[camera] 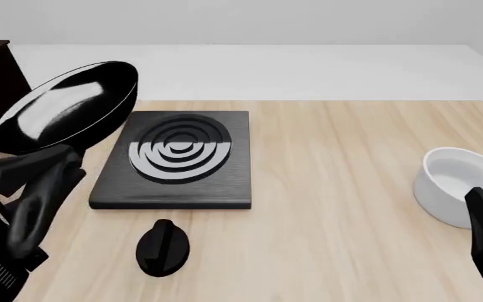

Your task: Put the frying pan under the cabinet shelf.

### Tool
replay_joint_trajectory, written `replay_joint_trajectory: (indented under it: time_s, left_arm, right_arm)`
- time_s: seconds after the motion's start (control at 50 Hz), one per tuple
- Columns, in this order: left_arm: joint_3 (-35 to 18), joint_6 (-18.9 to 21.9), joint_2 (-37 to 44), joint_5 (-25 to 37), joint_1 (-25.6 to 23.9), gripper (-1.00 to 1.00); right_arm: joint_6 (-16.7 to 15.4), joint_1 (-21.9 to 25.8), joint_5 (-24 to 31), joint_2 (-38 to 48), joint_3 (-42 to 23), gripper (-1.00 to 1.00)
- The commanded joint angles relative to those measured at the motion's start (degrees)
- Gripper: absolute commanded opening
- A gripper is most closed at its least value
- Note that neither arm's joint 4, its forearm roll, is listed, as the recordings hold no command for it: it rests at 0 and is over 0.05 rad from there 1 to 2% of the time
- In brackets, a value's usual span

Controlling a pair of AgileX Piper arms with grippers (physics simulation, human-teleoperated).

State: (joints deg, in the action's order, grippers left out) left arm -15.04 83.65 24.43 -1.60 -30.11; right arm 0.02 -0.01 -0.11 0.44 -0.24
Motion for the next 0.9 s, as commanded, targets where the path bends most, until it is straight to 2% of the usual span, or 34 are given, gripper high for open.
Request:
replay_joint_trajectory:
  time_s: [0.02,0.28,0.46,0.56,0.9]
  left_arm:
    - [0.67,-2.27,-5.66,1.52,2.38,-1.0]
    - [2.62,-4.74,-9.77,5.01,5.34,-1.0]
    - [3.26,-6.49,-8.23,3.72,6.37,-1.0]
    - [2.63,-9.52,-7.21,4.01,7.01,-1.0]
    - [5.51,-11.79,-5.19,0.95,9.69,-1.0]
  right_arm:
    - [-0.01,0.01,0.0,-0.01,0.0,1.0]
    - [0.01,-0.01,0.0,0.0,0.0,1.0]
    - [0.01,0.0,0.0,0.0,0.0,1.0]
    - [-0.01,0.01,0.0,0.01,0.0,1.0]
    - [-0.01,0.01,0.0,0.01,0.0,1.0]
